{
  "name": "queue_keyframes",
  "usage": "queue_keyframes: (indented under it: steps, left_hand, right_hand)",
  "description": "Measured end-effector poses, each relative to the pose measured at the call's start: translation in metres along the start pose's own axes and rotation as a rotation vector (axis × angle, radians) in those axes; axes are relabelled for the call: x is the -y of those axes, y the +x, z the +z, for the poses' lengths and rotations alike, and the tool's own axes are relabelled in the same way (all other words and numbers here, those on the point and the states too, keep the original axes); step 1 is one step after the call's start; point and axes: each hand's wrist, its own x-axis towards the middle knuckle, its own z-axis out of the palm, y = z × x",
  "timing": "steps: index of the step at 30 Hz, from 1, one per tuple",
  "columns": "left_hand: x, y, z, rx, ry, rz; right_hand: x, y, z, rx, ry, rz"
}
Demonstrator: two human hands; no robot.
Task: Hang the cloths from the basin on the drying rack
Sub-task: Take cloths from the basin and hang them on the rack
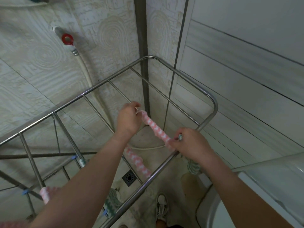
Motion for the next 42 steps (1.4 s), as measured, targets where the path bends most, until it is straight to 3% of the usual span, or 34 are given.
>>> queue_keyframes:
  steps: [2, 4, 6, 8, 11, 15, 22, 24, 26, 28, 33, 37, 42]
  left_hand:
    - [-0.021, -0.017, -0.011, 0.093, -0.268, -0.041]
    - [-0.047, -0.045, -0.021, 0.444, -0.643, -0.139]
    - [-0.065, -0.077, -0.024, 0.76, -0.781, -0.159]
    - [-0.077, -0.1, -0.024, 0.833, -0.849, -0.132]
    - [-0.081, -0.11, -0.026, 0.744, -0.955, -0.076]
    - [-0.077, -0.108, -0.037, 0.644, -0.952, -0.038]
    - [-0.073, -0.099, -0.055, 0.458, -1.029, -0.185]
    - [-0.075, -0.097, -0.063, 0.43, -1.049, -0.144]
    - [-0.076, -0.094, -0.074, 0.473, -1.024, -0.076]
    - [-0.08, -0.092, -0.085, 0.554, -0.929, 0.013]
    - [-0.094, -0.088, -0.098, 0.637, -0.783, 0.218]
    - [-0.098, -0.078, -0.102, 0.495, -0.665, 0.264]
    - [-0.088, -0.064, -0.107, 0.494, -0.665, 0.199]
  right_hand:
    - [0.0, -0.007, -0.022, 0.0, 0.352, 0.091]
    - [-0.002, -0.016, -0.044, 0.075, 0.79, 0.223]
    - [-0.002, -0.022, -0.055, 0.226, 1.229, 0.241]
    - [0.001, -0.026, -0.056, 0.323, 1.493, 0.224]
    - [0.011, -0.025, -0.051, 0.325, 1.588, 0.239]
    - [0.019, -0.028, -0.048, 0.3, 1.61, 0.224]
    - [0.019, -0.029, -0.045, 0.21, 1.523, 0.162]
    - [0.018, -0.033, -0.049, 0.109, 1.369, 0.104]
    - [0.015, -0.037, -0.055, -0.026, 0.983, 0.045]
    - [0.012, -0.041, -0.065, -0.048, 0.731, -0.076]
    - [0.029, -0.044, -0.081, 0.327, 0.56, -0.422]
    - [0.04, -0.037, -0.074, 0.125, 0.616, -0.393]
    - [0.027, -0.032, -0.086, 0.07, 0.347, -0.307]
